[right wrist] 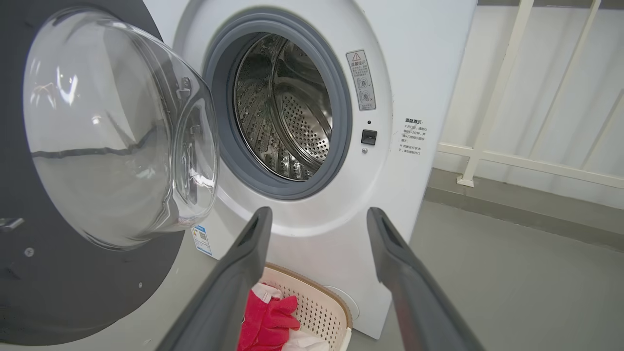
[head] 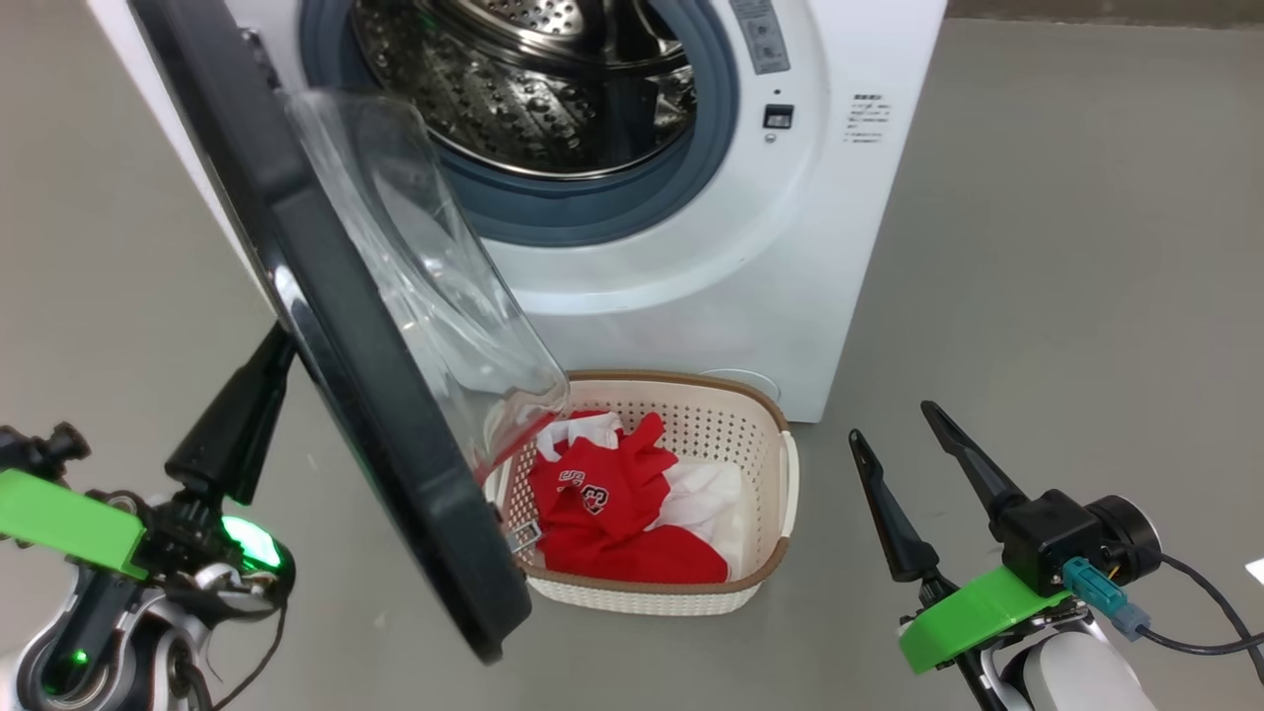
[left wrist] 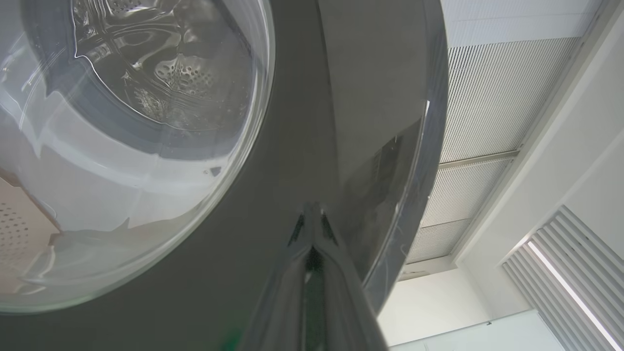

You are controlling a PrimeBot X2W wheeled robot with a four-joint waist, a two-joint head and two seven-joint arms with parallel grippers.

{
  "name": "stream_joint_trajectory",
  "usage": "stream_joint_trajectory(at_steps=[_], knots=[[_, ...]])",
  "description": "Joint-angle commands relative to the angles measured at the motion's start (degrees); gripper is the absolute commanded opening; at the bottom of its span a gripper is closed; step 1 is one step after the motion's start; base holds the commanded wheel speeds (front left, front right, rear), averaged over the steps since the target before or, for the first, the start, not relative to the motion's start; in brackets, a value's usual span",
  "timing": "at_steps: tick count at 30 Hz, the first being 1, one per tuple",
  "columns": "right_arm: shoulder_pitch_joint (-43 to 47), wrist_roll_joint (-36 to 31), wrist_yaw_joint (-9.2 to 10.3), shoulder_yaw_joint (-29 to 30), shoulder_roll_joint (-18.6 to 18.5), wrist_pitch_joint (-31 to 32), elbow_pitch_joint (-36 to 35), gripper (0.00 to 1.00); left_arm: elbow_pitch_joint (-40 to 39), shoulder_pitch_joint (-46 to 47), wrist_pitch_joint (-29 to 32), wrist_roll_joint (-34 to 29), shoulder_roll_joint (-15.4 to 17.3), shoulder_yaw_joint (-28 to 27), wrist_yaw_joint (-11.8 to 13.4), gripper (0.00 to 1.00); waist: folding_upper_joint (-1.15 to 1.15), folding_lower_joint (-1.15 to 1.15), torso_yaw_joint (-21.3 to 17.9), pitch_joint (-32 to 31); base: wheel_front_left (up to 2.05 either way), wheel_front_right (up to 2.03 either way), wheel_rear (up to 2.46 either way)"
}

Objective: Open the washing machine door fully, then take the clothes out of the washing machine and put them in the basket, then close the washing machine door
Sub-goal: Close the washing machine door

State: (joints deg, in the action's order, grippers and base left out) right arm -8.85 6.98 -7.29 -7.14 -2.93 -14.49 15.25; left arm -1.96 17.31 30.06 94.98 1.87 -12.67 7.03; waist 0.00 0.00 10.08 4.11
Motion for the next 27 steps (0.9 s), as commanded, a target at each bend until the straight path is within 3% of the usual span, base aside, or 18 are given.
stream_joint_trajectory(at_steps=[1,20,21,22,23,27], knots=[[-2.13,0.14,-0.2,-1.12,0.05,-0.51,-1.61,1.0,-1.85,0.04,0.09,0.84,1.01,-0.87,-0.79,0.0,0.0,0.0,-0.79,-0.23,0.0,0.0,0.0],[-1.21,0.43,-0.2,-1.08,0.05,-0.51,-1.66,1.0,-2.08,-1.5,-0.35,0.53,2.04,-0.04,-1.7,0.0,0.0,0.0,-1.95,-0.66,0.0,0.0,0.0],[-1.18,0.49,-0.2,-1.07,0.05,-0.51,-1.61,1.0,-2.37,-1.83,-0.47,-0.09,2.48,-0.16,-2.5,0.11,0.0,0.0,-1.86,-0.68,0.0,0.0,0.0],[-1.17,0.55,-0.2,-1.1,0.05,-0.51,-1.57,1.0,-2.49,-2.24,-1.03,-0.92,2.94,-0.56,-3.08,0.43,0.0,0.0,-1.81,-0.68,0.0,0.0,0.0],[-1.17,0.61,-0.2,-1.14,0.05,-0.51,-1.56,1.0,-2.51,-2.62,-1.67,-1.99,3.51,-0.9,-3.58,1.0,0.0,0.0,-1.77,-0.68,0.0,0.0,0.0],[-1.17,0.73,-0.2,-0.92,0.05,-0.51,-1.65,1.0,-2.99,-3.78,-4.69,-6.99,5.78,-1.99,-6.17,1.0,0.0,0.0,-1.49,-0.55,0.0,0.0,0.0]])
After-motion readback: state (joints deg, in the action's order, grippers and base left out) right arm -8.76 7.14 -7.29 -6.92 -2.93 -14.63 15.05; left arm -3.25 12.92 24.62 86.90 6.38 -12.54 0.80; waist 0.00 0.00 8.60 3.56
